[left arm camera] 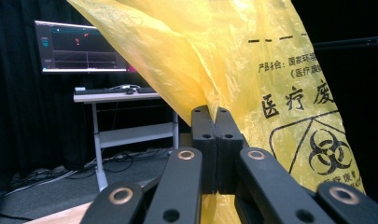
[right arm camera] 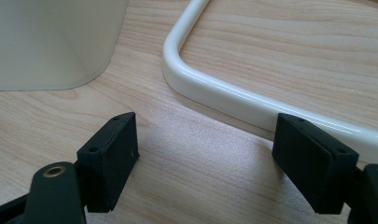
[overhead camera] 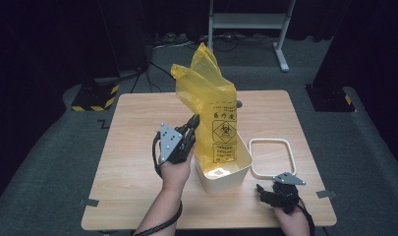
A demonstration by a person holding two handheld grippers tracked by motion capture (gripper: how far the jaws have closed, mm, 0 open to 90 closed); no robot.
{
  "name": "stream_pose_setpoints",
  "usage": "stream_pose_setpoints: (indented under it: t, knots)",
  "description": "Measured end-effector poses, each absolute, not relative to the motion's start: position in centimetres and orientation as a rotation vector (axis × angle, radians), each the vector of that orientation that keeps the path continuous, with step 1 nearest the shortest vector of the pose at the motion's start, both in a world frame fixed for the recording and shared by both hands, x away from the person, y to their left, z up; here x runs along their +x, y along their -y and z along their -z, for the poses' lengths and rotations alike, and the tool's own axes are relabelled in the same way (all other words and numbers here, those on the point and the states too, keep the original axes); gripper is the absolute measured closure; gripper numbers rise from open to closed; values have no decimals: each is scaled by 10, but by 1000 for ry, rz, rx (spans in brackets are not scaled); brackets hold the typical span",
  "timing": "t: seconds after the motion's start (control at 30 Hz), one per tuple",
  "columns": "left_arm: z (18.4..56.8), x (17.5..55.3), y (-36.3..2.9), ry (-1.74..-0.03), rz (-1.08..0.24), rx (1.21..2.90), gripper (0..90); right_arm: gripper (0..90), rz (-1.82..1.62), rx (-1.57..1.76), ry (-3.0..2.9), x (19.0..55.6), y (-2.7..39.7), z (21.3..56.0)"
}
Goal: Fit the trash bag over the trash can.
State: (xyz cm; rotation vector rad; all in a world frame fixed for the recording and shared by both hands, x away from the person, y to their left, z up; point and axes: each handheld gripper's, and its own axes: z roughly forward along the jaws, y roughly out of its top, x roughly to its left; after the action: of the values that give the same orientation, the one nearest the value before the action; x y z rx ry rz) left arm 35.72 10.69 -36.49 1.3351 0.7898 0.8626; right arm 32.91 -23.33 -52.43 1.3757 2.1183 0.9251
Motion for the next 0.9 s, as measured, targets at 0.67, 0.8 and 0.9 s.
stream_pose_setpoints:
  t: [0.67,0.8,0.9]
  knots:
    - [409,341,-104,-781,-847,1442,887,223,-927,1365,-2127,329,233,524]
    - [416,339,-102,-783,-835,1459,882,223,-927,1365,-2128,329,233,524]
    - [419,336,-100,-778,-818,1464,878,223,-928,1363,-2130,329,233,524]
